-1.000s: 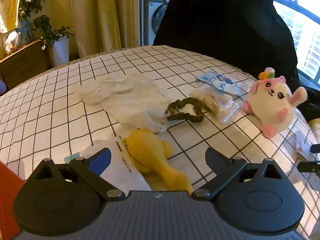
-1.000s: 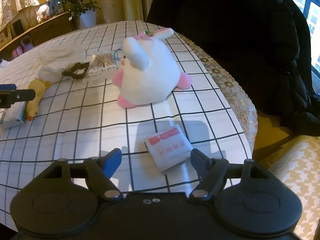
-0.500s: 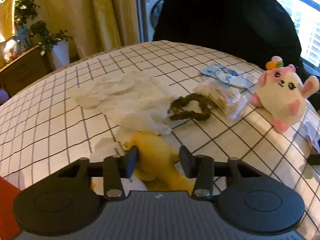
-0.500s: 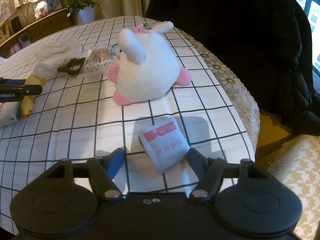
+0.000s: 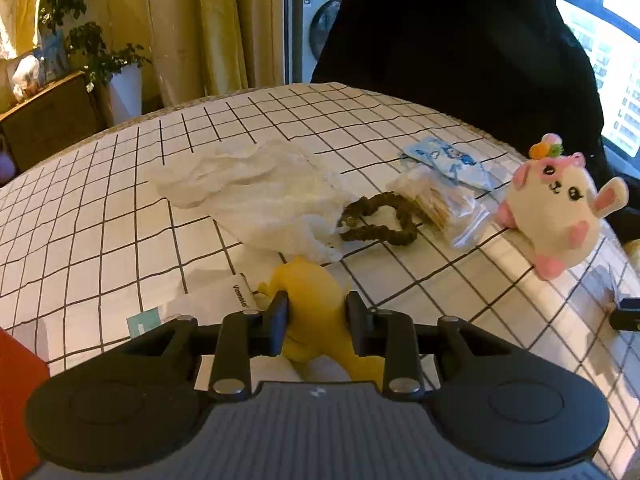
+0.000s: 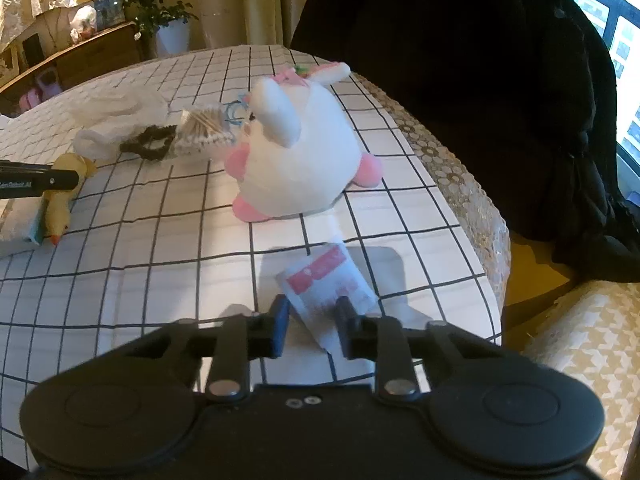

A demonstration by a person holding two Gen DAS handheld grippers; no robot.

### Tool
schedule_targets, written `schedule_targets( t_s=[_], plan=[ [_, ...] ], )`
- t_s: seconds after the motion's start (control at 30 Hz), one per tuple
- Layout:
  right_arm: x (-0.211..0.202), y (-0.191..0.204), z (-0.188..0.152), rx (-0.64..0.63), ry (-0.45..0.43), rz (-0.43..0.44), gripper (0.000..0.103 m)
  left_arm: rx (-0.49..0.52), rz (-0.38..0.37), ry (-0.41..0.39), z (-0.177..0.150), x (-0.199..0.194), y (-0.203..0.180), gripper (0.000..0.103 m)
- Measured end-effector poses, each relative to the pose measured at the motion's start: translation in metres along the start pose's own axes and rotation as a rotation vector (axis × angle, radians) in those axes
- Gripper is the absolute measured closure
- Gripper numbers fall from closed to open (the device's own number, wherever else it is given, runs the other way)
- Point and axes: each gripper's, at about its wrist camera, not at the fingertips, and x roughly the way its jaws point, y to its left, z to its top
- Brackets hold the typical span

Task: Organize soft objects
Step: 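Grasp the yellow duck with the left tool while the right tool grasps the packet, then carry the duck and packet over the red tin with both tools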

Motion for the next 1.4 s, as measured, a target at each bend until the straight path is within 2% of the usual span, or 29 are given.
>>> schedule_targets(
  t_s=[0.2,0.4,0.47,0.5,0.57,0.63,0.7,0.87,1.07,1.17,1.2,1.23,1.4],
  plan=[
    [-0.016,-0.002,0.002,0.027,-0.045,-0.002,0.103,-0.003,-0.036,-0.007,-0.001,-0.017,-0.004,0.073],
    [-0.029,-0.002,0.003,0.012,-0.054,0.022,0.103,0.005,-0.076,-0.01,-0.004,-0.03,-0.008,0.074],
    [-0.026,-0.002,0.004,-0.007,-0.04,0.041,0.096,0.005,-0.088,-0.004,-0.006,-0.032,-0.009,0.074],
    [-0.024,-0.003,0.004,-0.011,-0.036,0.042,0.082,0.008,-0.094,-0.002,-0.006,-0.032,-0.01,0.074],
    [-0.02,-0.004,0.003,-0.02,-0.035,0.038,0.074,0.013,-0.102,0.003,-0.009,-0.032,-0.013,0.074],
    [-0.017,-0.006,0.003,-0.025,-0.039,0.033,0.059,0.014,-0.113,0.013,-0.011,-0.032,-0.015,0.074],
    [-0.012,-0.007,0.004,-0.032,-0.028,0.025,0.048,0.011,-0.123,0.029,-0.015,-0.03,-0.016,0.074],
    [0.006,-0.018,0.006,0.004,-0.007,0.021,0.046,0.012,-0.127,0.059,-0.022,-0.024,-0.019,0.074],
    [0.018,-0.027,0.005,0.034,0.004,0.022,0.042,0.006,-0.112,0.059,-0.027,-0.024,-0.018,0.073],
    [0.021,-0.027,0.004,0.027,0.001,0.016,0.042,0.017,-0.096,0.063,-0.028,-0.023,-0.021,0.069],
    [0.021,-0.026,0.004,0.024,-0.002,0.013,0.042,0.014,-0.095,0.063,-0.029,-0.024,-0.021,0.063],
    [0.021,-0.026,0.004,0.023,-0.002,0.012,0.043,0.013,-0.092,0.065,-0.029,-0.023,-0.02,0.059],
    [0.021,-0.023,0.006,0.016,-0.001,-0.003,0.053,0.013,-0.064,0.093,-0.031,-0.019,-0.02,0.059]
  ],
)
